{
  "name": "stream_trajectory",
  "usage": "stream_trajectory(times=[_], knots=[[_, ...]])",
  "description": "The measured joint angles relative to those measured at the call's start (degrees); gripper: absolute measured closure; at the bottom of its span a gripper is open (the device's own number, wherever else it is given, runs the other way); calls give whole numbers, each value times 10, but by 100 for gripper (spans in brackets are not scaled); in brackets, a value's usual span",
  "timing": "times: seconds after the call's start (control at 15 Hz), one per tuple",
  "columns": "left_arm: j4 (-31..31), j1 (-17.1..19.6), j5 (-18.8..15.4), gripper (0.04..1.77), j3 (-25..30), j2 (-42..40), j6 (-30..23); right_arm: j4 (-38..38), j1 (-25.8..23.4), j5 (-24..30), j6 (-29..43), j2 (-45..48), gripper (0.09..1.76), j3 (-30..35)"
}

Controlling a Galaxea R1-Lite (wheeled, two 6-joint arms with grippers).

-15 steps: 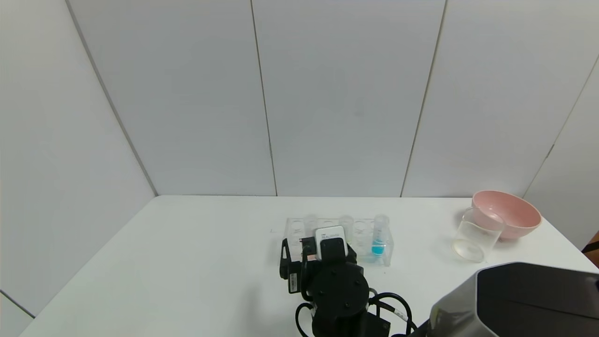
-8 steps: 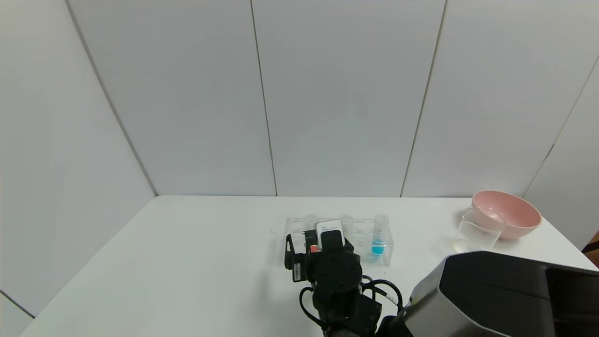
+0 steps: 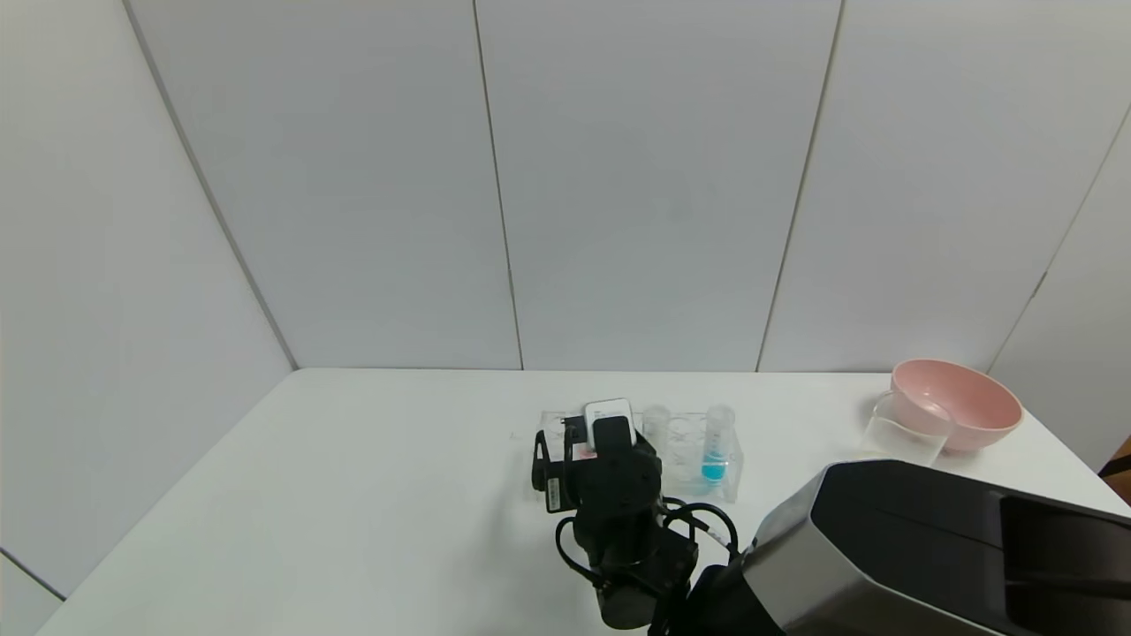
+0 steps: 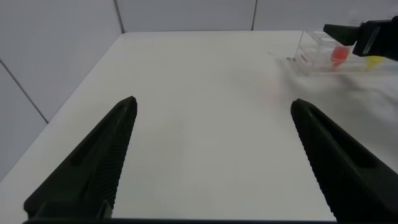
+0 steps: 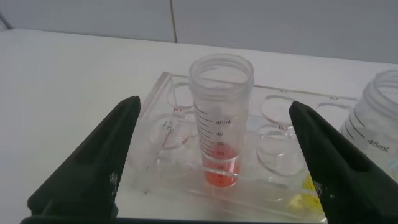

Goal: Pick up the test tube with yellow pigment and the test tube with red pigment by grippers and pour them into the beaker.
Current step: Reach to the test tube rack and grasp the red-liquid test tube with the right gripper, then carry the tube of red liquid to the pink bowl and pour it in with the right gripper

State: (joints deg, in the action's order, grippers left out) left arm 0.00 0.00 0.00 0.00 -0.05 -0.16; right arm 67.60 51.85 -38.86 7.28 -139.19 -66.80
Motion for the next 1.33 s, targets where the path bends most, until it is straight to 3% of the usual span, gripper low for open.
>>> stream_trajectory(times=[0.2,0.33,0.67,0.73,1.33], knots=[[0,0,0,5,0,0,0,-6,0,0,0,-5,14,-15],[0,0,0,5,0,0,0,-9,-2,1,0,-7,52,-19],[0,0,0,5,0,0,0,-17,-8,16,0,-10,110,-27],[0,0,0,5,0,0,0,-19,-10,18,0,-11,133,-31],[0,0,0,5,0,0,0,-13,-14,47,-1,0,132,-44]])
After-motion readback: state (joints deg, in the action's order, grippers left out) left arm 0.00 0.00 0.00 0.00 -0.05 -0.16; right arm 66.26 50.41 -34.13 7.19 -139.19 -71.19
